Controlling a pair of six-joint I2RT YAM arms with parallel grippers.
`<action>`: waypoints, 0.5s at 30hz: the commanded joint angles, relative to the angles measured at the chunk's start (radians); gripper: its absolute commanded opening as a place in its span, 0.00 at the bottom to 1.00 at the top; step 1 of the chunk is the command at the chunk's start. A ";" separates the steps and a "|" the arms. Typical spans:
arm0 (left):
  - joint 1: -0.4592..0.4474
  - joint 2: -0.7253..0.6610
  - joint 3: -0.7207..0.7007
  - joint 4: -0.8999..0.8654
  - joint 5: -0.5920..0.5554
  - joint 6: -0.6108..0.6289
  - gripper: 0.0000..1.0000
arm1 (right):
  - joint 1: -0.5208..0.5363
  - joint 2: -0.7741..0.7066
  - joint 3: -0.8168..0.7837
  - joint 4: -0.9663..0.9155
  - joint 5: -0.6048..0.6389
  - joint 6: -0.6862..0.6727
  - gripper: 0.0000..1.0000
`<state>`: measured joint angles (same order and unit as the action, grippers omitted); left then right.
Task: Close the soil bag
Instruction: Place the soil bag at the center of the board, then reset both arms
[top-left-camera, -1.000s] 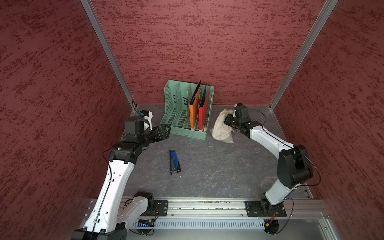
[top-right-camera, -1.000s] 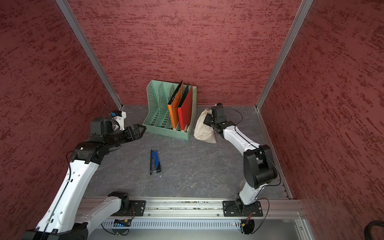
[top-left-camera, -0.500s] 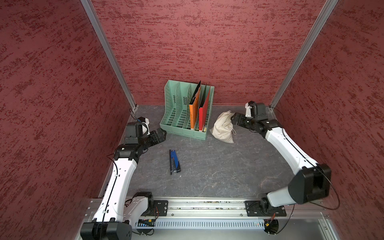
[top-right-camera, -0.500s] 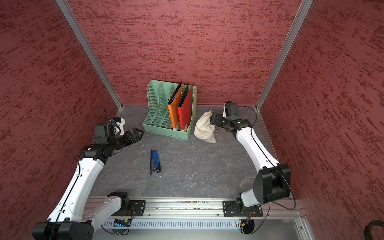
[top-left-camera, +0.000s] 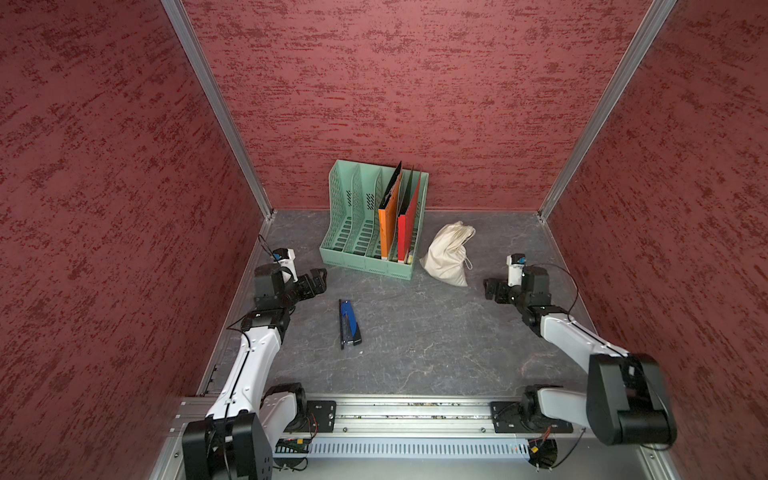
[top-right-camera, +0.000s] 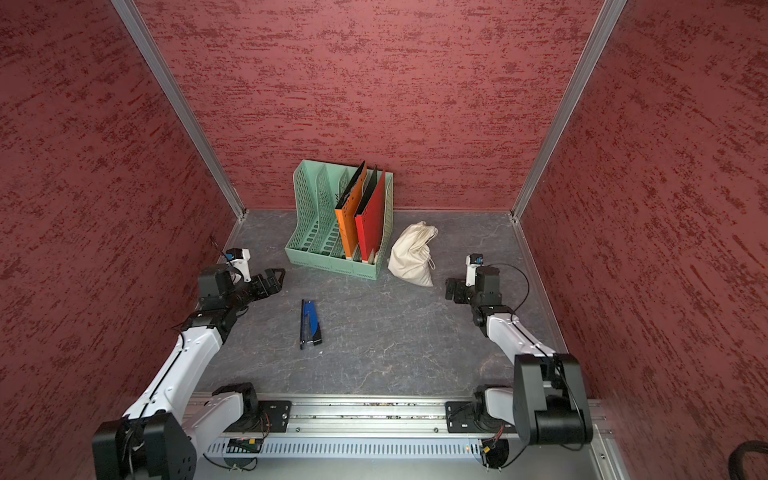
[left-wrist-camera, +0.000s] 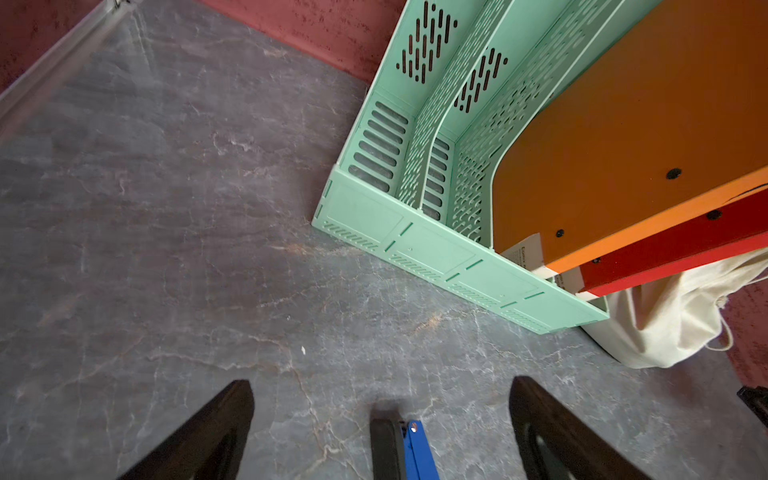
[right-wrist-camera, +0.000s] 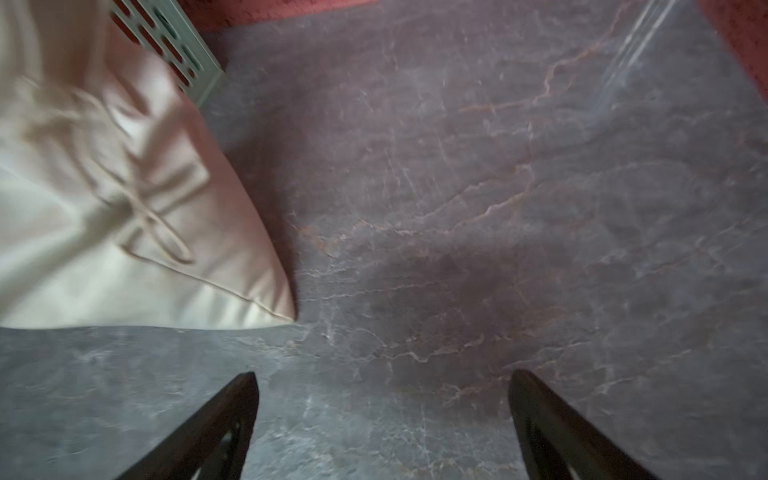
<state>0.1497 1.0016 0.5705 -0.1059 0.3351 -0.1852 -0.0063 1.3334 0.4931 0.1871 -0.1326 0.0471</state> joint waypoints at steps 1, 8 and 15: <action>0.015 0.031 -0.062 0.277 0.012 0.090 1.00 | -0.011 0.062 -0.007 0.422 0.029 -0.047 0.98; 0.018 0.216 -0.130 0.544 0.065 0.152 1.00 | -0.018 0.172 -0.018 0.537 0.022 -0.054 0.98; 0.013 0.382 -0.144 0.786 0.099 0.187 1.00 | -0.017 0.171 -0.023 0.541 0.021 -0.056 0.98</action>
<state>0.1589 1.3392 0.4362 0.4812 0.3950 -0.0307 -0.0170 1.5021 0.4740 0.6678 -0.1223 0.0051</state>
